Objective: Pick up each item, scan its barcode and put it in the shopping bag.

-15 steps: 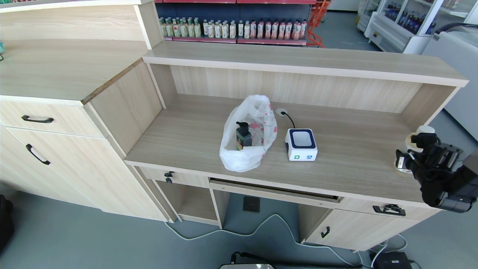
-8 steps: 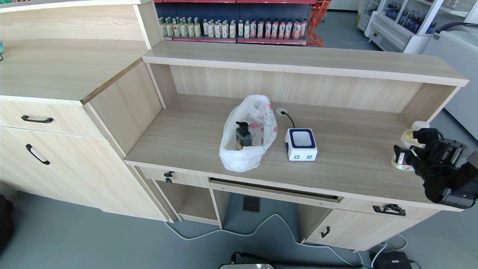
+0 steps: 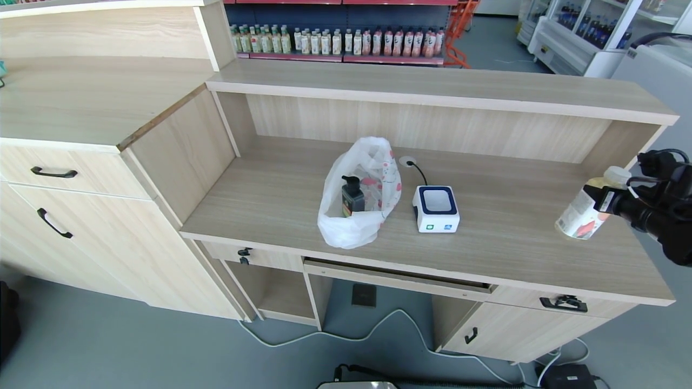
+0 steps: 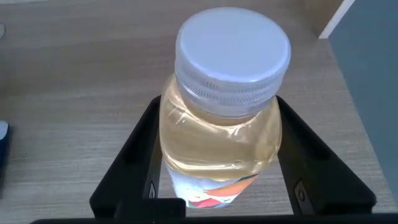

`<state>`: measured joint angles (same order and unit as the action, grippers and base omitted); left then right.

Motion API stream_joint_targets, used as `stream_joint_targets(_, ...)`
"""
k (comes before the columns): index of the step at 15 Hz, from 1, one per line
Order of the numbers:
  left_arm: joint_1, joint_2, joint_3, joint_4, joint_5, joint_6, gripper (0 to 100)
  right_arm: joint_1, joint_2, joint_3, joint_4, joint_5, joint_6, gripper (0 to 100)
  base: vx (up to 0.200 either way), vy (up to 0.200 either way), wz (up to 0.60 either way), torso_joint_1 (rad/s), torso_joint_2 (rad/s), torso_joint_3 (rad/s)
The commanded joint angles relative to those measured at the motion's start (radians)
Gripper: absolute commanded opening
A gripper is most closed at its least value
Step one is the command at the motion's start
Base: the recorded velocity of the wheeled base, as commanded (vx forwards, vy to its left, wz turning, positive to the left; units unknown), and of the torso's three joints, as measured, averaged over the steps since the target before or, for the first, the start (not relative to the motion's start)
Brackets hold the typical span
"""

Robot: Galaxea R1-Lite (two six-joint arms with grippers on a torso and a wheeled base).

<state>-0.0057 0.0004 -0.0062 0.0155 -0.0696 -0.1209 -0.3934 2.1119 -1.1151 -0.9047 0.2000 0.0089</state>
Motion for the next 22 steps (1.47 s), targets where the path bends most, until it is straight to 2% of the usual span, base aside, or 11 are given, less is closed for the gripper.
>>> stream_joint_targets(1,0.000,0.000,0.000,0.000,0.001,0.000,100,-0.004,-0.036,0.035,0.000,-0.001,-0.024,0,0.000,0.000,0.00,0.000,0.00,0.000)
stream_joint_targets(4,0.000,0.000,0.000,0.000,-0.001,0.000,100,-0.004,-0.024,0.084,-0.033,0.001,-0.043,0,0.000,0.000,0.00,0.000,0.00,0.000)
stream_joint_targets(8,0.000,0.000,0.000,0.000,-0.001,0.000,100,-0.019,0.059,0.169,-0.198,-0.001,-0.127,0,0.000,0.000,0.00,0.000,0.00,0.000)
stream_joint_targets(10,0.000,0.000,0.000,0.000,0.001,0.000,100,-0.021,0.069,0.209,-0.211,-0.001,-0.142,0,0.000,0.000,0.00,0.000,0.00,0.000)
stream_joint_targets(20,0.000,0.000,0.000,0.000,0.001,0.000,100,-0.033,0.033,0.213,-0.209,0.004,-0.191,0,0.000,0.000,0.00,0.000,0.00,0.000)
stream_joint_targets(21,0.000,0.000,0.000,0.000,0.001,0.000,100,-0.030,0.033,0.218,-0.209,0.009,-0.188,100,0.000,0.000,0.00,0.000,0.00,0.000)
stream_joint_targets(22,0.000,0.000,0.000,0.000,0.001,0.000,100,-0.027,0.026,0.218,-0.209,0.012,-0.188,100,0.000,0.000,0.00,0.000,0.00,0.000)
